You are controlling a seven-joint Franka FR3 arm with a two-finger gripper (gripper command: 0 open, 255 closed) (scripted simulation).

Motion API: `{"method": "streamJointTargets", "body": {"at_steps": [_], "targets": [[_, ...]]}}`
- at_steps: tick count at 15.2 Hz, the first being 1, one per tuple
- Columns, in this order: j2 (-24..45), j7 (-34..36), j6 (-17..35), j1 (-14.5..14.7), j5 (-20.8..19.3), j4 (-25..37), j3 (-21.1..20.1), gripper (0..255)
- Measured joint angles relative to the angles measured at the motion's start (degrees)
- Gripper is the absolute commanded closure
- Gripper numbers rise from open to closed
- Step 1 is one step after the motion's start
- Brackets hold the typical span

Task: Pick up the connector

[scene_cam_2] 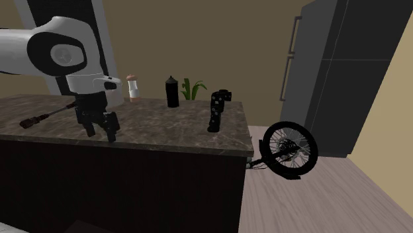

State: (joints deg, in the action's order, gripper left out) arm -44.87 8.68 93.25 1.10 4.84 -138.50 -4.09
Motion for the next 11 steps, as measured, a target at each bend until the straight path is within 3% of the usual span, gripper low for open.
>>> {"method": "streamJointTargets", "body": {"at_steps": [11], "targets": [[16.8, 10.4, 7.0, -6.8, -5.1, 12.3, -2.0, 0]]}}
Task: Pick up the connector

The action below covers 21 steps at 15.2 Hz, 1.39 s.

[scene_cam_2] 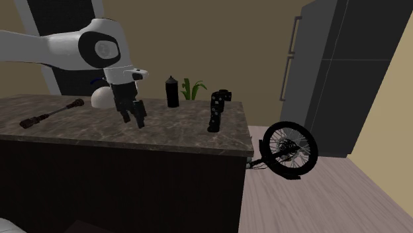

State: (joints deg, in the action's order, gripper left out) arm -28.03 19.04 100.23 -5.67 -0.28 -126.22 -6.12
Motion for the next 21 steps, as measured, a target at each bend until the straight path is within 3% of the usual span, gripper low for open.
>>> {"method": "streamJointTargets", "body": {"at_steps": [10, 21], "targets": [[17.5, 12.2, 0.7, -6.0, -7.6, 18.7, -0.4, 0], [37.3, 23.4, -6.6, -9.2, -15.8, 47.2, 2.1, 0]]}}
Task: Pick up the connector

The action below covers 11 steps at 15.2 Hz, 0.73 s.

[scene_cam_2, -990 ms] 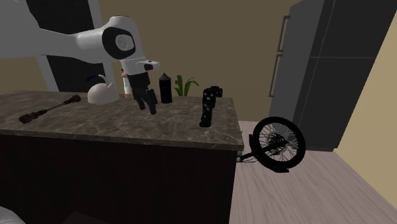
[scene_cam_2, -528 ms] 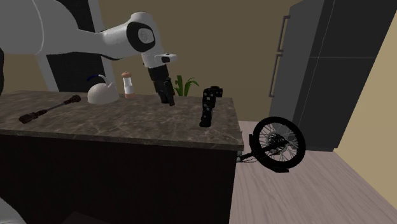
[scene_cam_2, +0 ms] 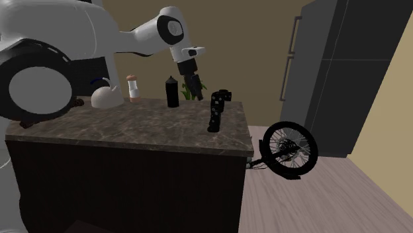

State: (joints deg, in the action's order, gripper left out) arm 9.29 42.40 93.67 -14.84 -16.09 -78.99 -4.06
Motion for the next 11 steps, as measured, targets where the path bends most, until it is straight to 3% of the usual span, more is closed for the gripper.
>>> {"method": "streamJointTargets", "body": {"at_steps": [6, 11], "targets": [[11.9, 3.2, -6.7, -0.8, -3.0, 19.6, 2.5, 0], [10.5, 4.6, -2.8, -1.3, -3.1, 14.2, 2.8, 0]]}}
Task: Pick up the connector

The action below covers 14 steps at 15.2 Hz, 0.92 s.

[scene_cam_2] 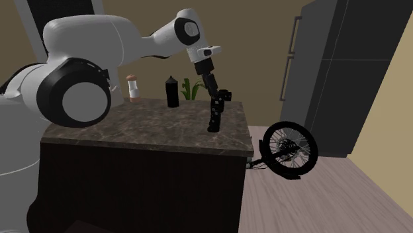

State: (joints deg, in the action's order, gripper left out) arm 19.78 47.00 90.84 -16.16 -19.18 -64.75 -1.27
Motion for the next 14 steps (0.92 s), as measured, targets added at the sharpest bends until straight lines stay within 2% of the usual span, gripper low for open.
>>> {"method": "streamJointTargets", "body": {"at_steps": [3, 4, 14], "targets": [[-1.0, 0.7, 2.2, -0.1, 0.0, -3.3, 0.0, 0], [-1.0, 0.7, 2.4, -0.1, 0.0, -3.5, 0.0, 255], [-1.0, 0.8, 2.5, -0.1, 0.0, -3.6, -0.1, 255]]}}
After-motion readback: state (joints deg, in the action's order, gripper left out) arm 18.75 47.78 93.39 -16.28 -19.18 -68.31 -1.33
